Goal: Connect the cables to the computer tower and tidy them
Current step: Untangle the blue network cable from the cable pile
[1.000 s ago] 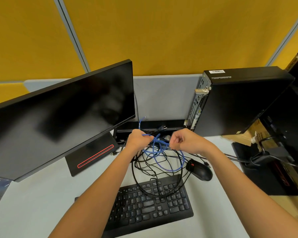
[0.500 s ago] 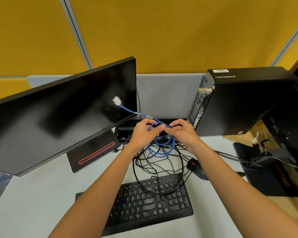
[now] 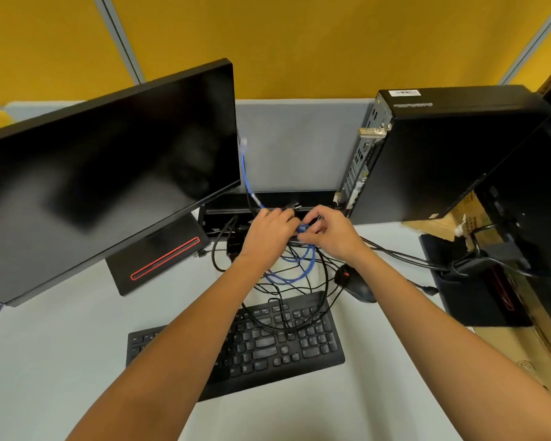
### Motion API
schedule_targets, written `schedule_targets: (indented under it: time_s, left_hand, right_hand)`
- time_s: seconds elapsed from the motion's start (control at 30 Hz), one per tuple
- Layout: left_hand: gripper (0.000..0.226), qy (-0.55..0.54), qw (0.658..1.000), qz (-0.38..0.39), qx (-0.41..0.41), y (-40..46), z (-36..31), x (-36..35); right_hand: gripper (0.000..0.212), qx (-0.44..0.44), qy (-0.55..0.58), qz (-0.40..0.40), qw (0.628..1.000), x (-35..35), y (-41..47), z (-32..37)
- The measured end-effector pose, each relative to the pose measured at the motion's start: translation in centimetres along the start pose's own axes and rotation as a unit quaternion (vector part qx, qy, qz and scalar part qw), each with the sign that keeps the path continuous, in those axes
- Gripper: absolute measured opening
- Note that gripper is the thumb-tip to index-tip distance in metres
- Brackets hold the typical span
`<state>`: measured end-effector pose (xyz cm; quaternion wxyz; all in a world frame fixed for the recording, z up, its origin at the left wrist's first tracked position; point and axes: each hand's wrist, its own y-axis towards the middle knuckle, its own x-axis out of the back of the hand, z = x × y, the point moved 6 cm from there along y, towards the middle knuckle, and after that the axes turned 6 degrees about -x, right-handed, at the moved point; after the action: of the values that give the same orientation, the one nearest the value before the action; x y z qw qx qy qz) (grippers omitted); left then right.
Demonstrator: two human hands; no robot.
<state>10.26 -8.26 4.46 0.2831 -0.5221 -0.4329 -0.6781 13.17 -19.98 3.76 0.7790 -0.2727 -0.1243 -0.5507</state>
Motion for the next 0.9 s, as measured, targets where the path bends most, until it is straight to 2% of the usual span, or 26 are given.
schedule_targets:
  time_s: [0.1,0.2,0.27,0.33,0.4,0.5,0.57,0.63,0.67,0.73,0.77,0.8,0.83,0.87,0.9]
  left_hand:
    - [0.021,-0.046,0.997,0.047,0.029,0.2,0.2,-0.4]
    - [0.024,-0.161,0.973,0.046,0.16,-0.4,2.1,-0.8]
    - [0.027,-0.222,0.932,0.062,0.28,-2.1,4.9,-1.7]
    - [0.028,-0.26,0.89,0.073,0.366,-4.3,7.7,-2.6]
    - [0.029,-0.292,0.848,0.049,0.44,-5.9,9.3,-2.8]
    - [0.016,-0.356,0.793,0.01,0.494,-5.9,9.4,-3.2]
    - [0.008,-0.415,0.75,-0.002,0.515,-5.5,8.8,-3.5]
    - [0.019,-0.468,0.712,0.008,0.523,-5.2,7.7,-3.4]
    - [0.02,-0.482,0.713,0.014,0.51,-5.1,7.1,-3.1]
    - [0.02,-0.484,0.749,0.001,0.453,-4.5,6.4,-1.9]
    - [0.021,-0.48,0.766,-0.02,0.427,-4.3,6.2,-1.2]
    - [0.023,-0.469,0.782,-0.042,0.408,-4.2,6.2,-0.6]
    - [0.025,-0.457,0.796,-0.058,0.392,-4.0,6.2,-0.2]
    - [0.027,-0.449,0.805,-0.067,0.383,-3.9,6.2,-0.1]
    - [0.028,-0.45,0.806,-0.075,0.377,-3.6,6.2,0.1]
  right_hand:
    - [0.028,-0.006,-0.013,0.002,1.0,-0.3,0.1,-0.5]
    - [0.011,-0.001,-0.04,-0.063,0.997,0.6,0.6,-1.3]
    - [0.019,-0.026,-0.012,-0.139,0.99,2.5,0.9,-2.7]
    - [0.025,-0.08,0.089,-0.192,0.974,4.5,1.1,-5.1]
    - [0.022,-0.137,0.185,-0.226,0.946,5.8,0.9,-7.0]
    - [0.024,-0.159,0.242,-0.295,0.911,6.7,0.6,-7.8]
    - [0.034,-0.155,0.253,-0.308,0.904,6.7,0.5,-7.4]
    - [0.039,-0.139,0.234,-0.248,0.93,5.9,0.6,-6.5]
    - [0.039,-0.122,0.199,-0.209,0.95,5.5,0.6,-6.0]
    - [0.039,-0.085,0.066,-0.099,0.989,4.8,0.4,-4.8]
    - [0.038,-0.082,-0.027,-0.001,0.996,3.9,0.1,-4.3]
    - [0.043,-0.092,-0.137,0.111,0.98,2.9,-0.4,-4.1]
    - [0.056,-0.099,-0.232,0.196,0.948,2.2,-1.2,-3.8]
    - [0.069,-0.089,-0.287,0.234,0.925,1.8,-1.6,-3.1]
    - [0.076,-0.059,-0.291,0.229,0.927,1.5,-1.9,-1.7]
